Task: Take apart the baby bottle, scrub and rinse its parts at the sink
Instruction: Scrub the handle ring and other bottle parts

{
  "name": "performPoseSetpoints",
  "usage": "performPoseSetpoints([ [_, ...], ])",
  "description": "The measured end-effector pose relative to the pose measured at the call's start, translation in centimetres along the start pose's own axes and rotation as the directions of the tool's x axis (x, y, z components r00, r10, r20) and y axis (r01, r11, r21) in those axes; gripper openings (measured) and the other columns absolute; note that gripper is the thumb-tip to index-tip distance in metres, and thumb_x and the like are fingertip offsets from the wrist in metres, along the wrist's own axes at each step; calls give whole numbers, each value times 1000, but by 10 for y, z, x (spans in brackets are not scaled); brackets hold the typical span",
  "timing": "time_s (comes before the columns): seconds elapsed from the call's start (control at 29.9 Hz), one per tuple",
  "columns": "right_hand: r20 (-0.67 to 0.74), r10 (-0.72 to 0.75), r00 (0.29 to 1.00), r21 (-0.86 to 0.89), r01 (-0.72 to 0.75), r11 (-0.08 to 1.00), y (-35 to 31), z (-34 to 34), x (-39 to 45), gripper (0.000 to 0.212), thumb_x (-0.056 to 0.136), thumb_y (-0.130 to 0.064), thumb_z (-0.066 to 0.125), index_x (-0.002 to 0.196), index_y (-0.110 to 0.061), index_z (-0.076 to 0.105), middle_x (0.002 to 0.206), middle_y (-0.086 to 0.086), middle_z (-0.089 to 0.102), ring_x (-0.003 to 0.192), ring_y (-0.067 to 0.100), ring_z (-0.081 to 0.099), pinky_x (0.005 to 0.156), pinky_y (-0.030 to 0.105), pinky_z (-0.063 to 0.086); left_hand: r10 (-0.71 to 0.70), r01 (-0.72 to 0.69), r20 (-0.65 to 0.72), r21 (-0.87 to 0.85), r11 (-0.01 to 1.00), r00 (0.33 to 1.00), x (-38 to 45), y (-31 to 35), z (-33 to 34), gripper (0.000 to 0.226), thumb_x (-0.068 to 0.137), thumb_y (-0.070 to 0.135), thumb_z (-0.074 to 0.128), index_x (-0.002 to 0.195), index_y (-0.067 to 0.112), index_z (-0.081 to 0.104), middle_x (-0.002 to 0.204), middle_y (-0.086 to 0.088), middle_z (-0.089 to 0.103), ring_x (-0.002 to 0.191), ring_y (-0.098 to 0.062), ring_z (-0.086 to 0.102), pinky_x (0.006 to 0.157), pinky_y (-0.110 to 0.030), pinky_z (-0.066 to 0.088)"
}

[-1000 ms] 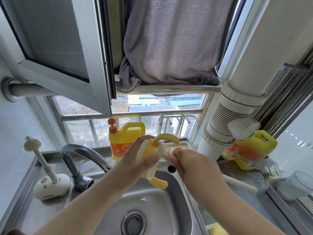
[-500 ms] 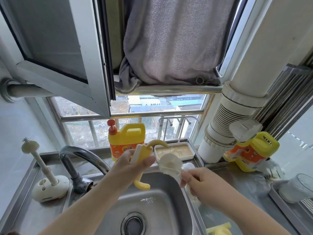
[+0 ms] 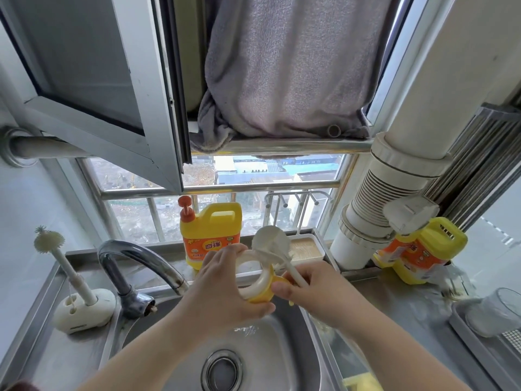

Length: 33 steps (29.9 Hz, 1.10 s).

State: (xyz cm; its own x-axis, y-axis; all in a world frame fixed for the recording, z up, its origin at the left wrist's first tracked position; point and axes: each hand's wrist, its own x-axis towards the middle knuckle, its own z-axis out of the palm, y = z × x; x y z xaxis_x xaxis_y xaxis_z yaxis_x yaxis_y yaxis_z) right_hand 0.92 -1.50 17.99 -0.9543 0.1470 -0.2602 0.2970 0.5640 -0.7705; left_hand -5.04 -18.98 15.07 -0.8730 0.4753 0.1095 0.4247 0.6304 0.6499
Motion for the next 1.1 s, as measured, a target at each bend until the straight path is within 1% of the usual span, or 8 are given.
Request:
performPoseSetpoints([
  [0.13, 10, -72, 997, 70, 71, 995, 3, -3, -2, 26, 76, -38, 74, 74, -13, 67, 63, -6, 55, 61, 9, 48, 67, 27, 39, -39, 46, 39, -201, 979, 998, 2, -6, -13, 92, 47, 74, 70, 125, 37, 37, 116, 22, 47, 106, 0, 48, 90, -20, 39],
  [0.3, 24, -93, 995, 130, 90, 988, 6, -22, -4, 20, 77, -34, 74, 80, -15, 68, 62, -10, 54, 59, 4, 49, 67, 24, 40, -105, 183, 219, -374, 909, 970, 15, -10, -32, 60, 65, 77, 42, 88, 26, 61, 80, 2, 61, 75, -11, 55, 85, -41, 47],
  [0.47, 51, -75, 996, 137, 67, 988, 7, -27, -10, 13, 83, -31, 69, 79, -19, 66, 50, -17, 49, 45, -3, 42, 55, 14, 32, -16, 305, 458, -564, 767, 889, 9, -9, -35, 49, 76, 55, 59, 107, 18, 63, 77, -1, 62, 72, -12, 52, 80, -30, 46],
  [0.6, -58, -31, 998, 6, 32, 999, 10, -30, -14, 19, 89, -44, 56, 101, -30, 60, 57, -21, 57, 51, -5, 50, 57, 15, 35, -54, 330, 388, -696, 638, 920, 6, -7, -26, 40, 72, 26, 68, 108, 8, 64, 71, 4, 66, 64, -6, 53, 63, -14, 45],
  [0.8, -176, -183, 967, -316, 120, 941, -4, -17, -18, 31, 98, -43, 28, 79, -27, 46, 69, -6, 51, 69, 14, 51, 67, 32, 40, -112, 236, 228, -638, 733, 967, 8, 2, -13, 30, 77, 20, 71, 106, 14, 63, 84, -4, 68, 80, -13, 62, 88, -34, 51],
  [0.94, -3, -241, 970, -424, 217, 879, -12, -9, -27, 35, 98, -44, 31, 68, -27, 40, 64, -7, 46, 61, 6, 43, 61, 30, 37, -112, 178, 139, -712, 679, 984, 10, 7, -12, 28, 83, -4, 64, 103, 15, 61, 88, -7, 72, 84, -17, 65, 80, -30, 54],
  [1.04, -4, -126, 992, -488, 108, 866, -4, -33, -32, 36, 98, -43, 33, 67, -28, 43, 63, -8, 48, 59, 3, 45, 54, 19, 33, -106, 173, 137, -726, 666, 985, 8, 1, -18, 28, 84, -1, 62, 104, 19, 60, 86, -2, 72, 83, -12, 65, 75, -26, 53],
  [1.1, -118, -120, 986, -476, 50, 878, -1, -48, -27, 36, 98, -43, 32, 72, -27, 50, 67, -6, 54, 64, 7, 52, 59, 23, 39, -68, 169, 169, -706, 688, 983, 5, 4, -17, 29, 84, 3, 63, 108, 18, 60, 95, -19, 66, 86, -19, 60, 83, -41, 52],
])
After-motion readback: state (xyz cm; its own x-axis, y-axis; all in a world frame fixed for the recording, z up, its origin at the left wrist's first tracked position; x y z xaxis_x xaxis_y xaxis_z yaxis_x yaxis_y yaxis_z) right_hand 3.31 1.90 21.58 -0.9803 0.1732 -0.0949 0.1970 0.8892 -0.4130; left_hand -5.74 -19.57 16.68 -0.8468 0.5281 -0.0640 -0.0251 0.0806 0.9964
